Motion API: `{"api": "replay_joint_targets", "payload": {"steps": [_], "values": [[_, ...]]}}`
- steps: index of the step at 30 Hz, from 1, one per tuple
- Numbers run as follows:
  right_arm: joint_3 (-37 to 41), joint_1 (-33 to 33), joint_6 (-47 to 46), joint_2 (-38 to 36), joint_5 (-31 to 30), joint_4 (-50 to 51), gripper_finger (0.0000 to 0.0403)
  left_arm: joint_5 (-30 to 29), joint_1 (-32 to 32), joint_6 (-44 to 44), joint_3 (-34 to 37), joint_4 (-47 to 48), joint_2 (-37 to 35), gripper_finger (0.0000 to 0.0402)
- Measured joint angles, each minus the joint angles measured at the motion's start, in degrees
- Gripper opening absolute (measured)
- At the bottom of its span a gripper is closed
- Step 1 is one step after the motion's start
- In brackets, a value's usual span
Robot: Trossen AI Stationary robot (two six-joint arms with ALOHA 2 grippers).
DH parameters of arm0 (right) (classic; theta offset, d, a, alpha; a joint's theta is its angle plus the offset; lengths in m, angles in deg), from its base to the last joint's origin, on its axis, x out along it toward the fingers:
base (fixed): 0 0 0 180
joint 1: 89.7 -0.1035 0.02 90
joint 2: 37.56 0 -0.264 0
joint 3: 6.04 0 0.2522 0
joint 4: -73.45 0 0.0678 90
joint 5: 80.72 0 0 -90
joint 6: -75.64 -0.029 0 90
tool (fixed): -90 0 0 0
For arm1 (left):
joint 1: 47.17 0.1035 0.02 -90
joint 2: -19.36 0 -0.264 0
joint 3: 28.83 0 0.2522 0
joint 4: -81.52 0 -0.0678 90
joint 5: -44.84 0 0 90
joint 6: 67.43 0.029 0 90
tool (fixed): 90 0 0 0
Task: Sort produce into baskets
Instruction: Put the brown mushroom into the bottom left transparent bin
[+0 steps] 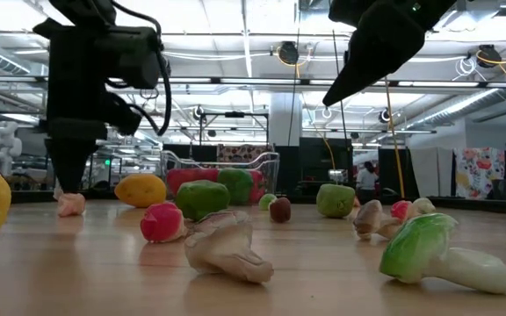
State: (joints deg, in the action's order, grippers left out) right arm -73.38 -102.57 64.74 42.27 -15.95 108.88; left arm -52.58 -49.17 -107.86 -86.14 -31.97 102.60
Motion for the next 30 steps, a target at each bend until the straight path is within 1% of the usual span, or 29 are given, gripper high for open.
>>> {"api": "replay_joint_targets", "payload": {"steps": [5, 12, 15, 24, 30], "values": [[0.0, 0.0, 0.0, 0.0, 0.0, 0.0, 0.0137, 1.4, 0.0, 0.8, 0.0, 0.0, 1.9, 0.0224], [0.0, 0.0, 0.0, 0.0, 0.0, 0.0, 0.0137, 1.4, 0.0, 3.3, 0.0, 0.0, 2.0, 0.0221], [0.0, 0.0, 0.0, 0.0, 0.0, 0.0, 0.0137, 1.4, 0.0, 3.7, 0.0, 0.0, 2.0, 0.021], [0.0, 0.0, 0.0, 0.0, 0.0, 0.0, 0.0137, 1.4, 0.0, 3.7, 0.0, -1.9, 2.0, 0.016], [0.0, 0.0, 0.0, 0.0, 0.0, 0.0, 0.0137, 1.4, 0.0, 4.0, 0.0, -1.7, 2.0, 0.0148]]}}
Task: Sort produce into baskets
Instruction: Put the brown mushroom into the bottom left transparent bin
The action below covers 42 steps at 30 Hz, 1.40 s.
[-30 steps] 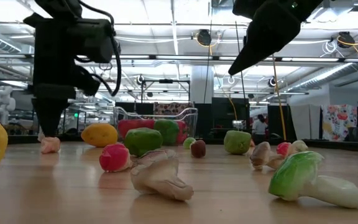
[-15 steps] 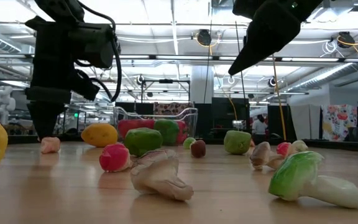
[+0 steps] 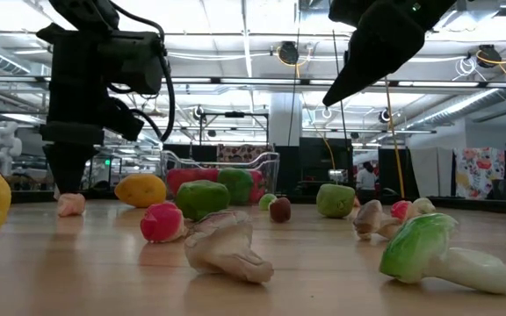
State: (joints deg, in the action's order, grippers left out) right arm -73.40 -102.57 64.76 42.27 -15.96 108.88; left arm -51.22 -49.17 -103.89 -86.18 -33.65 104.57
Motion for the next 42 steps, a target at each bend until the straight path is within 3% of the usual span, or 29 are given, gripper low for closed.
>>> {"api": "replay_joint_targets", "payload": {"steps": [33, 42], "values": [[0.0, 0.0, 0.0, 0.0, 0.0, 0.0, 0.0137, -0.2, 0.0, 2.9, 2.4, -1.3, 0.0, 0.0147], [0.0, 0.0, 0.0, 0.0, 0.0, 0.0, 0.0137, -0.2, 0.0, 2.5, 2.4, -1.3, 0.0, 0.0087]]}}
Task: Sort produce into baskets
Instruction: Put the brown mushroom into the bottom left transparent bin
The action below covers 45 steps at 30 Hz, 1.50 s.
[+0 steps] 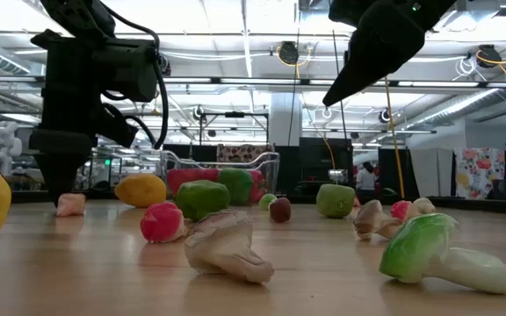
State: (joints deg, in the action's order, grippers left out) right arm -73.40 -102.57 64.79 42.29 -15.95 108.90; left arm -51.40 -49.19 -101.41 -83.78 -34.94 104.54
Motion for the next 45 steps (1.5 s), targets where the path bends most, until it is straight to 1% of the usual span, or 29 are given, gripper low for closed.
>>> {"api": "replay_joint_targets", "payload": {"steps": [4, 9, 13, 17, 21, 25, 29, 33, 35, 36, 41, 45], "values": [[0.0, 0.0, 0.0, 0.0, 0.0, 0.0, 0.0137, 0.0, 0.0, 0.0, 0.0, 0.0, 0.0, 0.0071], [0.0, 0.0, 0.0, 0.0, 0.0, 0.0, 0.0137, 0.1, 0.0, 0.2, -0.1, 0.5, 0.0, 0.0068], [0.0, 0.0, 0.0, 0.0, 0.0, 0.0, 0.0137, 2.8, 0.0, 1.5, -2.4, 2.9, 0.0, 0.0067], [0.0, 0.0, 0.0, 0.0, 0.0, 0.0, 0.0137, 6.8, 0.0, 2.9, -6.8, 7.7, -1.0, 0.0067], [0.0, 0.0, 0.0, 0.0, 0.0, 0.0, 0.0137, 11.7, -1.2, 4.2, -11.9, 13.3, -4.1, 0.0067], [0.0, 0.0, 0.0, 0.0, 0.0, 0.0, 0.0137, 18.6, -3.4, 4.3, -17.8, 20.0, -8.2, 0.0067], [0.0, 0.0, -0.4, 0.0, 0.0, 0.1, 0.0137, 24.2, -7.6, -0.8, -23.4, 24.9, -12.5, 0.0067], [0.0, -0.1, -1.3, 0.0, 0.0, 0.8, 0.0137, 27.8, -14.0, -9.5, -26.3, 25.6, -16.6, 0.0067], [0.0, -0.1, -2.0, 0.0, 0.0, 1.2, 0.0137, 27.6, -17.6, -14.9, -26.7, 24.7, -18.2, 0.0067], [0.0, -0.1, -2.1, 0.0, 0.0, 1.5, 0.0137, 26.3, -19.6, -17.6, -26.7, 24.4, -18.8, 0.0067], [0.0, -0.8, -2.1, 0.0, 0.0, 1.4, 0.0137, 16.7, -30.2, -26.5, -25.4, 23.8, -18.5, 0.0067], [0.0, -0.8, -2.1, 0.0, 0.0, 1.4, 0.0137, 12.2, -37.3, -30.0, -24.4, 22.7, -15.9, 0.0067]]}}
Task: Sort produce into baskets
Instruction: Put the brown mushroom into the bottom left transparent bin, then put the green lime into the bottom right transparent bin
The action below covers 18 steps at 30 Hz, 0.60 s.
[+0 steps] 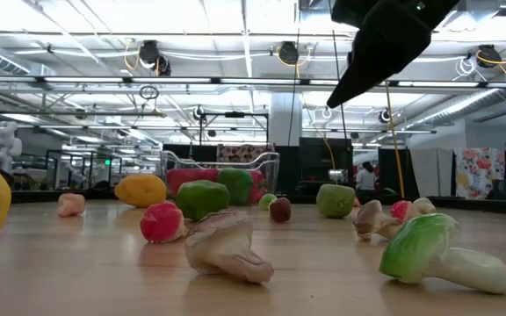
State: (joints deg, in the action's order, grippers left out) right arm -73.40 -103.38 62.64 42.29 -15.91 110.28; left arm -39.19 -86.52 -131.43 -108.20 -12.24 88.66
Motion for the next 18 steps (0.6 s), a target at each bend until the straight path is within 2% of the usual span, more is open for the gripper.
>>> {"api": "replay_joint_targets", "payload": {"steps": [5, 8, 18], "values": [[0.0, 0.0, 0.0, 0.0, 0.0, -0.1, 0.0137, -4.1, -5.9, -2.2, 1.4, -3.6, 4.7, 0.0068], [0.0, 0.0, 0.0, 0.0, 0.0, -0.1, 0.0137, -4.2, -7.9, -4.2, 2.5, -4.7, 7.9, 0.0077], [0.0, 0.0, 0.1, 0.0, 0.0, -0.7, 0.0137, -6.3, -9.5, -4.3, 3.1, -2.5, 14.6, 0.0157]]}}
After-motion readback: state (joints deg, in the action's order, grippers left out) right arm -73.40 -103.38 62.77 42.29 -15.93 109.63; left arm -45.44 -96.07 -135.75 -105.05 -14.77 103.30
